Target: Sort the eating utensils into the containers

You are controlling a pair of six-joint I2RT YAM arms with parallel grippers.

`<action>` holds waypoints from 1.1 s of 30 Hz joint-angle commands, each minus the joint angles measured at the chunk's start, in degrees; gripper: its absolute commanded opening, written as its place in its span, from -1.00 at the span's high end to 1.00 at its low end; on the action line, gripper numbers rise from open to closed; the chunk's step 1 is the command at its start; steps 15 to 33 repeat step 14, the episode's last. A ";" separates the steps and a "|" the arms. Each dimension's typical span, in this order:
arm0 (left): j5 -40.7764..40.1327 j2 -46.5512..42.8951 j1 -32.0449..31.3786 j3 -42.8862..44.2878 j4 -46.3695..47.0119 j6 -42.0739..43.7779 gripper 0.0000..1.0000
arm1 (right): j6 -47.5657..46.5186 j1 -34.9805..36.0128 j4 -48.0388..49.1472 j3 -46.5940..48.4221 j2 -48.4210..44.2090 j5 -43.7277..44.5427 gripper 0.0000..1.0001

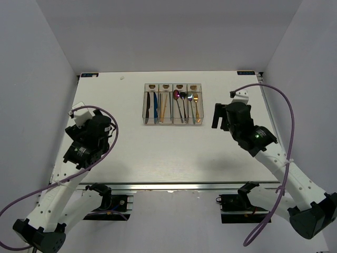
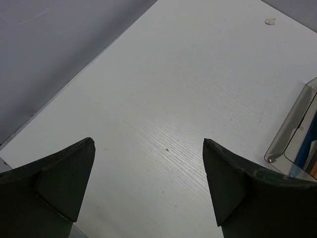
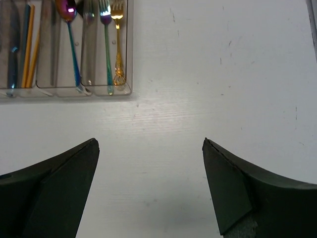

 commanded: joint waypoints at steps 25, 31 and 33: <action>2.53 -1.02 0.25 -1.00 1.54 0.76 -0.96 | -0.42 0.18 1.55 -10.33 -11.68 -2.62 -0.79; 2.53 -1.02 0.25 -1.00 1.54 0.76 -0.96 | -0.42 0.18 1.55 -10.33 -11.68 -2.62 -0.79; 2.53 -1.02 0.25 -1.00 1.54 0.76 -0.96 | -0.42 0.18 1.55 -10.33 -11.68 -2.62 -0.79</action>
